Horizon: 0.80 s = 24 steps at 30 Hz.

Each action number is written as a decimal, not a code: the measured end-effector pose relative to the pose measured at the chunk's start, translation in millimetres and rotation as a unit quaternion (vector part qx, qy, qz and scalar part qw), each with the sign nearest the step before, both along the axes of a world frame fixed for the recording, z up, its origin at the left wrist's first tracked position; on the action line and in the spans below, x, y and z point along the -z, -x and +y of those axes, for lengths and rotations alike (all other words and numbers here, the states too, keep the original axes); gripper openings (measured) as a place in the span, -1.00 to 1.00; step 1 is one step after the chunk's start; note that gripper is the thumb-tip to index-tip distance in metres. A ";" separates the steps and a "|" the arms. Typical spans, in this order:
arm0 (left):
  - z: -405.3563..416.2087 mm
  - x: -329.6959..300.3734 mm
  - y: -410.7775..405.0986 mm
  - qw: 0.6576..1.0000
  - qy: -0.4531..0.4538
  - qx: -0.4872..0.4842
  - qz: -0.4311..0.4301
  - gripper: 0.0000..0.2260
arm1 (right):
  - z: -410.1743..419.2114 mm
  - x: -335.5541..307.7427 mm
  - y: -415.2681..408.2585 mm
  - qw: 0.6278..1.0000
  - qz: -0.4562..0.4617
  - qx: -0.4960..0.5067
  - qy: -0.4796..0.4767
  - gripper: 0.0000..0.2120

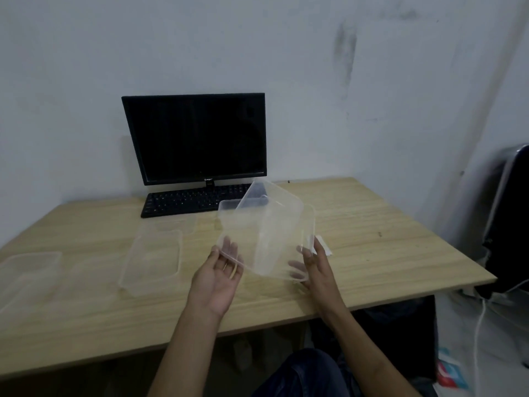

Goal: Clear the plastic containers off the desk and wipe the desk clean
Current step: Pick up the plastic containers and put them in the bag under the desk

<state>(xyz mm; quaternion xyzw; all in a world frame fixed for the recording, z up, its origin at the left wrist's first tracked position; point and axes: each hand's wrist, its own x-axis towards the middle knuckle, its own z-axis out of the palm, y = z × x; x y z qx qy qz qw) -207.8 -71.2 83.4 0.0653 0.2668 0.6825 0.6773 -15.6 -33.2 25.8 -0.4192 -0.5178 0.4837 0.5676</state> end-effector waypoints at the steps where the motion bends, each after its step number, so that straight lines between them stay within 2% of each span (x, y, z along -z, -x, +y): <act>1: -1.1 1.8 -4.7 1.000 0.005 0.009 -0.001 -0.86 | -1.9 0.2 2.3 1.000 0.013 -0.003 0.002 -0.49; 4: -5.5 7.2 -15.0 0.999 0.020 0.017 0.020 -0.84 | -6.0 -1.1 6.8 0.999 0.030 -0.019 -0.004 -0.53; 8: -13.2 12.7 -15.9 0.997 0.020 -0.009 0.078 -0.83 | -8.8 -7.2 7.8 0.999 0.040 -0.025 0.000 -0.46; 11: -21.6 15.4 -10.4 0.988 0.002 -0.006 0.156 -0.89 | -9.8 -11.3 7.1 0.998 0.064 -0.025 0.001 -0.39; 14: -29.2 16.9 -4.0 0.957 -0.023 0.004 0.289 -0.88 | -11.9 -14.4 5.5 0.997 0.070 -0.035 0.001 -0.42; 16: -33.3 17.6 -1.8 0.918 -0.043 0.014 0.395 -0.79 | -14.8 -15.9 4.6 0.998 0.055 -0.041 -0.001 -0.43; 18: -36.3 17.0 -2.3 0.879 -0.064 0.025 0.472 -0.80 | -18.2 -17.2 3.8 0.998 0.043 -0.048 -0.006 -0.46; 21: -37.9 16.2 -5.4 0.850 -0.091 0.051 0.516 -0.78 | -22.7 -21.0 3.7 0.997 0.048 -0.060 -0.009 -0.54; 24: -37.4 15.9 -11.1 0.865 -0.106 0.070 0.486 -0.69 | -26.1 -27.0 4.0 0.995 0.062 -0.077 0.000 -0.59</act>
